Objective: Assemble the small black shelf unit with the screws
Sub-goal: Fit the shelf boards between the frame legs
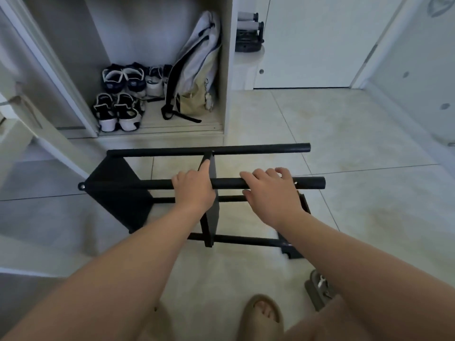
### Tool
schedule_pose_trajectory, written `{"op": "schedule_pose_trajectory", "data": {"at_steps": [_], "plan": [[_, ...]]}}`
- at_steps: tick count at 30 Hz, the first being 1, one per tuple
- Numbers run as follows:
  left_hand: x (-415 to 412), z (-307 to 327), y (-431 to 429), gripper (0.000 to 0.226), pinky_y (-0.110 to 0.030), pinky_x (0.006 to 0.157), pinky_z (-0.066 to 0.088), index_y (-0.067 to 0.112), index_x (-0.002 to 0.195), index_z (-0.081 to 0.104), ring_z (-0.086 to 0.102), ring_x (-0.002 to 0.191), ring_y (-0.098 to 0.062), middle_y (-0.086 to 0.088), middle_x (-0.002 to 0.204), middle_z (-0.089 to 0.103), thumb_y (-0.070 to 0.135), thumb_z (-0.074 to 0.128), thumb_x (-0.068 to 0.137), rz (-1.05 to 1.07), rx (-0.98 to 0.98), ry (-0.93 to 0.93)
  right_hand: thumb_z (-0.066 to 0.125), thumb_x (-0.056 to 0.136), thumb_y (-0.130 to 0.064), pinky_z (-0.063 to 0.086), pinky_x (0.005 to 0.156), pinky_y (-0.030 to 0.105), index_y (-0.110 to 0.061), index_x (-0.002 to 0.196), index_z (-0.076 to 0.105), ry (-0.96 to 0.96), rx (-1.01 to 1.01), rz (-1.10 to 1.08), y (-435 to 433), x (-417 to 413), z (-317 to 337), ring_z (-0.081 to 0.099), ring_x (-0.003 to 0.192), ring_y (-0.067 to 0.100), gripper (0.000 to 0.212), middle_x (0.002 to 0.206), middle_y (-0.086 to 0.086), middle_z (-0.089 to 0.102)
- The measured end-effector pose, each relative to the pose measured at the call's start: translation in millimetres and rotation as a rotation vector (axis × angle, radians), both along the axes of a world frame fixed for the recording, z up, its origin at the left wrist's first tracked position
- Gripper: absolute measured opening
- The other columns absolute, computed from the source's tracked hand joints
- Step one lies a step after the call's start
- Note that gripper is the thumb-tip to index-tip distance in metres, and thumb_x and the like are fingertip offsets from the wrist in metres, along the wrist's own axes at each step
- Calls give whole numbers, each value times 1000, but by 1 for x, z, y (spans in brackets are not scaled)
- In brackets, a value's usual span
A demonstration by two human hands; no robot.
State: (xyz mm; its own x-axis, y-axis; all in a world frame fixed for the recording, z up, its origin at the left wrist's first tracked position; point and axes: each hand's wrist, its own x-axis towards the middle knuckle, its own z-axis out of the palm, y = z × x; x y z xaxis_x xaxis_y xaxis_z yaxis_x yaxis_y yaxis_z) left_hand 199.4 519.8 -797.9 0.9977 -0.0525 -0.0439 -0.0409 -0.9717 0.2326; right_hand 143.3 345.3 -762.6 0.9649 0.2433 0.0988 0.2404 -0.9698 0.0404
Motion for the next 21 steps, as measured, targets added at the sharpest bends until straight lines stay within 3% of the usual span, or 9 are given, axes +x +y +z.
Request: {"op": "schedule_pose_trajectory", "data": {"at_steps": [3,5,7,8,10,12,14,17,21], "plan": [[8,-9,-8,79,-42,94,37,27,157,20,55,108,-31,-3,107,66,20,61,90,-50,-8,76,48,105,-29,36,95,40,-29,134,46,62,20,10,-9,11,-17,55,104,25,29,116,-3,59],[22,-9,-6,97,-44,104,38,31,159,7,55,118,-31,-4,129,62,23,69,85,-71,-122,313,50,104,-26,34,93,40,-30,134,47,69,37,-4,-21,14,-29,53,102,24,30,114,-4,57],[35,-6,0,106,-48,112,36,31,158,11,46,134,-32,-6,151,46,28,77,76,-39,-358,565,53,103,-24,33,92,40,-31,132,49,73,44,-20,-33,15,-39,53,101,24,31,112,-5,57],[40,-5,3,101,-46,109,38,26,156,22,44,135,-31,-6,153,42,34,78,72,3,-447,631,55,102,-23,32,91,40,-29,131,52,64,50,-19,-38,15,-44,54,100,25,30,110,-5,58],[46,-9,5,71,-39,92,41,20,129,55,52,120,-26,-7,139,52,51,73,68,92,-535,689,63,98,-19,35,91,43,-25,126,60,29,68,-7,-46,14,-53,57,99,29,29,107,-2,63],[51,-18,1,43,-38,84,38,23,102,65,55,102,-22,-5,118,60,56,71,76,116,-550,687,69,93,-14,38,92,47,-22,123,64,13,89,-4,-52,16,-62,60,97,32,31,105,1,66],[58,-30,-3,40,-40,90,43,16,107,67,57,102,-25,-6,116,61,49,71,85,90,-479,662,67,95,-13,36,97,47,-23,125,63,42,91,-16,-56,20,-69,59,100,32,32,108,1,64],[66,-36,-4,55,-42,97,42,9,125,61,55,111,-27,-7,122,59,46,73,86,107,-459,680,62,98,-14,29,106,46,-26,131,59,110,96,-26,-56,28,-78,55,109,29,35,116,-1,61],[70,-37,9,35,-38,89,38,14,104,66,55,107,-25,-4,112,62,43,74,86,89,-481,705,57,101,-20,24,112,47,-28,136,54,174,117,-18,-49,39,-82,52,118,27,36,124,-1,58]]}}
